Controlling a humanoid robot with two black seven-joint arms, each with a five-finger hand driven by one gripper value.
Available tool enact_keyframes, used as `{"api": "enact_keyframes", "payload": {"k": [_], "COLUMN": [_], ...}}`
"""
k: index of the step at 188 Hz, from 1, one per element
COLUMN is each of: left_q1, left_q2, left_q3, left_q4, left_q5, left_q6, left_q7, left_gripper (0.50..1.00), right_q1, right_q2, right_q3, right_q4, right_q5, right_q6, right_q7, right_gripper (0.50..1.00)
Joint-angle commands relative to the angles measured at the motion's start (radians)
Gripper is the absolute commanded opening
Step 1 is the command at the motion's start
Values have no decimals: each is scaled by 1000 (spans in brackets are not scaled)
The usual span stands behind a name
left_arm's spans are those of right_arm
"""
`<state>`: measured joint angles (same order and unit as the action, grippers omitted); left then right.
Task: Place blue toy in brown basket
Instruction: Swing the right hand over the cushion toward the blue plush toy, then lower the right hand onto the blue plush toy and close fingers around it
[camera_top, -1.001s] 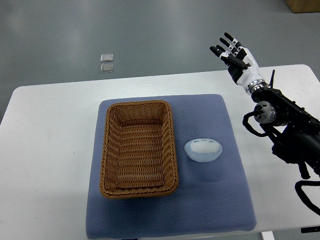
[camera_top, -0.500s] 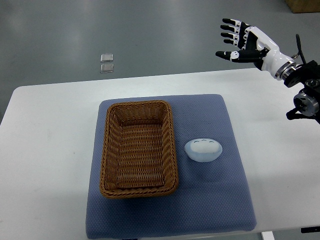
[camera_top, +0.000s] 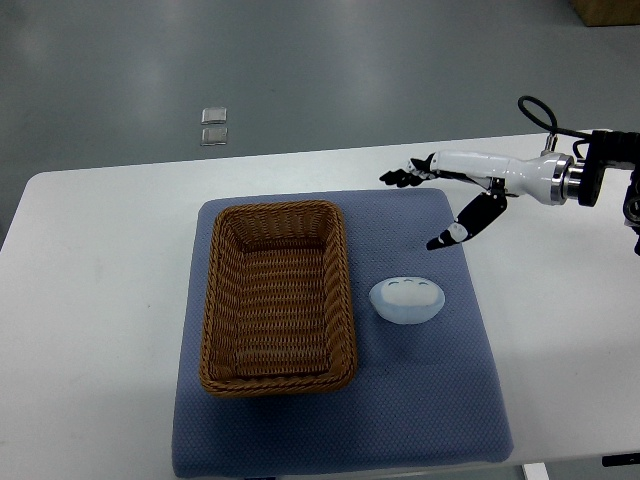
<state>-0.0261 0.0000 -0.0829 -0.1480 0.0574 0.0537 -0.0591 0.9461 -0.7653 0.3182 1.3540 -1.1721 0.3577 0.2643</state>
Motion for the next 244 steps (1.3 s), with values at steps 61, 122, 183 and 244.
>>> {"api": "enact_keyframes", "payload": {"k": [61, 122, 183, 244], "left_q1": [0, 0, 0, 0], "left_q2": [0, 0, 0, 0], "left_q3": [0, 0, 0, 0], "left_q4": [1, 1, 1, -2], "left_q5": [1, 1, -1, -1], "left_q6": [0, 0, 0, 0], "left_q7": [1, -1, 1, 1], "left_gripper": [1000, 1000, 1000, 1000], "right_q1": [60, 52, 17, -6], "right_q2": [73, 119, 132, 147], "right_q3": [-30, -31, -41, -39], "right_q4": [24, 45, 39, 39], "right_q5": [-187, -190, -196, -185], "right_q6": [155, 176, 138, 89], "right_q7": [-171, -226, -300, -359], "right_gripper": [901, 897, 881, 876]}}
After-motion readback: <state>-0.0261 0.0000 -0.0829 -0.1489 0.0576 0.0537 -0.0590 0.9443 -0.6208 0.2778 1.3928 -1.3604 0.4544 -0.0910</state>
